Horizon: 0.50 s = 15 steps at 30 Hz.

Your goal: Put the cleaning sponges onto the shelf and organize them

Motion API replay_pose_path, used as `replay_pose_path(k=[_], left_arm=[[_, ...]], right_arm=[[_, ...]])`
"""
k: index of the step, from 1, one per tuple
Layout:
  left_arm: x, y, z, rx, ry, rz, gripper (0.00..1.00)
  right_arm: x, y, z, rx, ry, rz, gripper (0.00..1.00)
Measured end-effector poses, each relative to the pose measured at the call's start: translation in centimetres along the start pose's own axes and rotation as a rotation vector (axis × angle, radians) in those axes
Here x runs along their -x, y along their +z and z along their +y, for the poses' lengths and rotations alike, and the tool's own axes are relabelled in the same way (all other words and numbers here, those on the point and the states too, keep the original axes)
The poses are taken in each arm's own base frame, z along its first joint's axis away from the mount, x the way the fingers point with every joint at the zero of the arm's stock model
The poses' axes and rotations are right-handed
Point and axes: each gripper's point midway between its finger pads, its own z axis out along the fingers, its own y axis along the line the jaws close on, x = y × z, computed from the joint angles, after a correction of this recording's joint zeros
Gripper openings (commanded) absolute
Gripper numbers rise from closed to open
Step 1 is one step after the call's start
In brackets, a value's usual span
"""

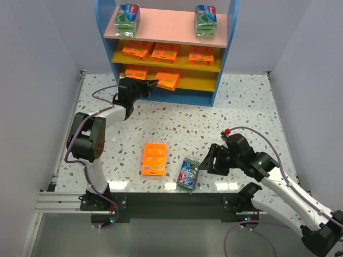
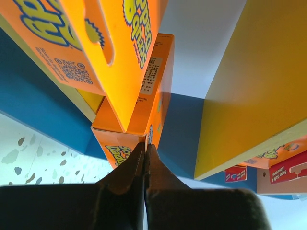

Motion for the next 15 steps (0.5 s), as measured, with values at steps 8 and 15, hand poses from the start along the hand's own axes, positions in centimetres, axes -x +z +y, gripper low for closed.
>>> replay_pose_path(k=[8,15], left_arm=[[0.8,0.2,-0.3,-0.008,-0.018,-0.050,0.00],[1.5,1.5,-1.4,-0.042,-0.027,-0.081,0.00]], right_arm=[[-0.1,-0.2,0.0,0.007,-0.012,-0.001,0.59],[-0.2,-0.6,0.0,0.013,-0.016,-0.006,0.59]])
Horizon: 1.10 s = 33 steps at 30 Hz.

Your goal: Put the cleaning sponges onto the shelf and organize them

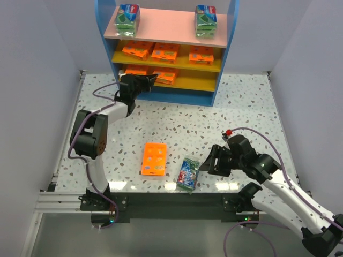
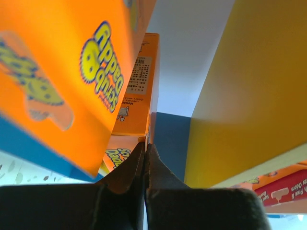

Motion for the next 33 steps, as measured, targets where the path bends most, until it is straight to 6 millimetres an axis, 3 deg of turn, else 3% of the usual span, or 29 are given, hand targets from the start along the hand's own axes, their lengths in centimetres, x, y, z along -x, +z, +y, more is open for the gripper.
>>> replay_pose_path(k=[5,8,9,12,15,18,22,25,29,33], left_arm=[[0.2,0.9,-0.4,-0.011,-0.006,-0.010,0.04],[0.1,0.9,-0.4,-0.010,-0.008,-0.011,0.21],[-0.1,0.9,-0.4,-0.012,-0.009,-0.010,0.35],[-0.4,0.8,-0.2,-0.011,-0.009,-0.006,0.57],[-0.8,0.5,0.9,0.008,-0.008,0.002,0.72],[-1.0,-0.6,2.1,0.037,-0.005,0.010,0.77],[-1.7,-3.6,2.0,0.052,0.024,0.035,0.78],[-3.1,-6.6,0.3,0.035,0.097,0.090,0.78],[-5.3,-12.1,-1.5,0.003,0.241,0.179,0.76],[-6.2,-17.0,-0.9,0.024,0.404,0.230,0.76]], right_arm=[[-0.2,-0.2,-0.2,-0.004,0.002,0.003,0.59],[-0.2,-0.2,-0.2,-0.004,0.002,0.003,0.60],[-0.2,-0.2,-0.2,-0.004,0.002,0.002,0.61],[-0.2,-0.2,-0.2,-0.004,0.002,0.003,0.63],[-0.2,-0.2,-0.2,-0.005,0.002,0.003,0.65],[-0.2,-0.2,-0.2,-0.004,0.004,0.002,0.67],[-0.1,-0.1,-0.1,0.000,0.005,0.000,0.67],[-0.4,0.5,-0.7,-0.014,0.010,0.011,0.67],[-0.8,1.7,-2.0,-0.049,0.025,0.034,0.66],[0.5,2.9,-1.7,-0.094,0.033,0.023,0.61]])
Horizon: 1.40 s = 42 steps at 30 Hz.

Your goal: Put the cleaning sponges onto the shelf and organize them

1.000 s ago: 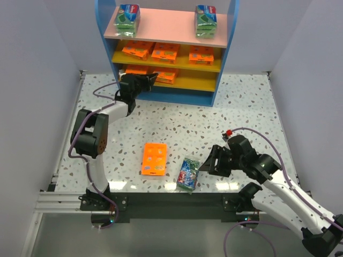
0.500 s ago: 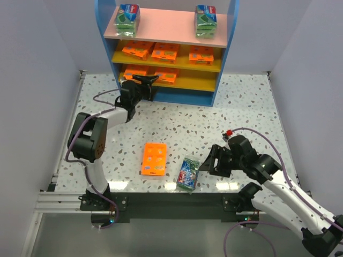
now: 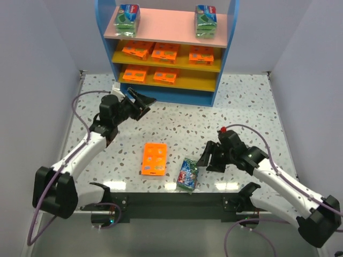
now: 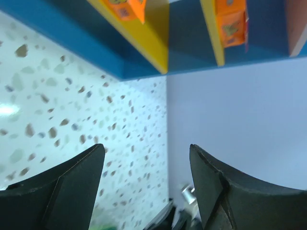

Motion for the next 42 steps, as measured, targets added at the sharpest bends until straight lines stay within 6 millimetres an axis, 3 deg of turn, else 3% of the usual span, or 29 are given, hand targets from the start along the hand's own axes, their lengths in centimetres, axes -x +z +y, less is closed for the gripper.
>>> replay_pose_path(k=[3,6,11,12,14,15,17,22,27,34,42], left_arm=[[-1.6,-2.8,1.9,0.070,0.099,0.046,0.74],[-2.9,-4.9,4.0,0.150,0.164,0.095,0.73],[-4.8,-8.1,7.4,0.259,0.234,0.167,0.73],[-5.2,-8.7,8.0,0.272,0.237,0.178,0.73],[-6.1,-9.8,9.1,0.295,0.239,0.202,0.73],[-6.5,-10.3,9.6,0.302,0.237,0.213,0.73],[-7.3,-11.1,10.4,0.314,0.227,0.236,0.72],[-8.5,-12.3,11.4,0.334,0.211,0.271,0.71],[-8.9,-13.2,11.0,0.316,0.231,0.289,0.70],[-10.3,-14.7,11.4,0.312,0.265,0.368,0.69],[-10.7,-16.1,10.8,0.289,0.280,0.370,0.68]], right_arm=[[2.9,0.8,1.7,-0.010,0.020,-0.057,0.53],[7.4,1.1,3.5,0.030,0.086,-0.142,0.48],[13.9,0.8,3.6,0.025,0.161,-0.249,0.45],[15.1,0.6,3.6,0.032,0.173,-0.273,0.37],[17.6,0.1,3.7,0.071,0.205,-0.318,0.29],[19.0,-0.3,3.7,0.098,0.232,-0.346,0.16],[21.8,-1.0,3.8,0.151,0.282,-0.403,0.01],[28.6,-2.0,4.7,0.273,0.389,-0.500,0.00],[35.2,-1.3,7.6,0.387,0.402,-0.529,0.00],[40.0,-0.7,8.0,0.443,0.447,-0.558,0.00],[41.8,0.2,8.2,0.465,0.475,-0.505,0.00]])
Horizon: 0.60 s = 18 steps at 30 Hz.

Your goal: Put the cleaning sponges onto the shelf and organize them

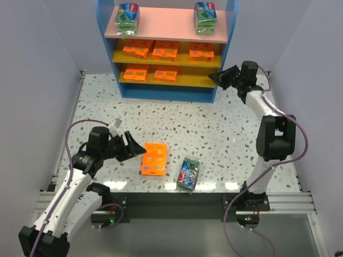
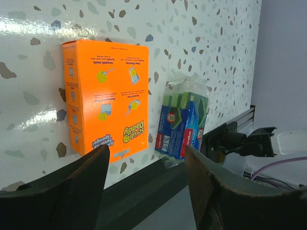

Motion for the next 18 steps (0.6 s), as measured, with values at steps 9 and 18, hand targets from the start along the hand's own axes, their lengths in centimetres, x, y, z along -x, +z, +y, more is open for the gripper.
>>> replay_pose_path(k=[9,18], left_arm=[[-0.5,0.2,0.4,0.008,-0.012,0.020,0.68],[-0.5,0.3,0.4,0.008,-0.030,0.021,0.71]], right_arm=[[3.4,1.4,0.7,0.021,0.004,-0.008,0.00],[-3.0,-4.9,-4.1,-0.114,-0.104,0.091,0.12]])
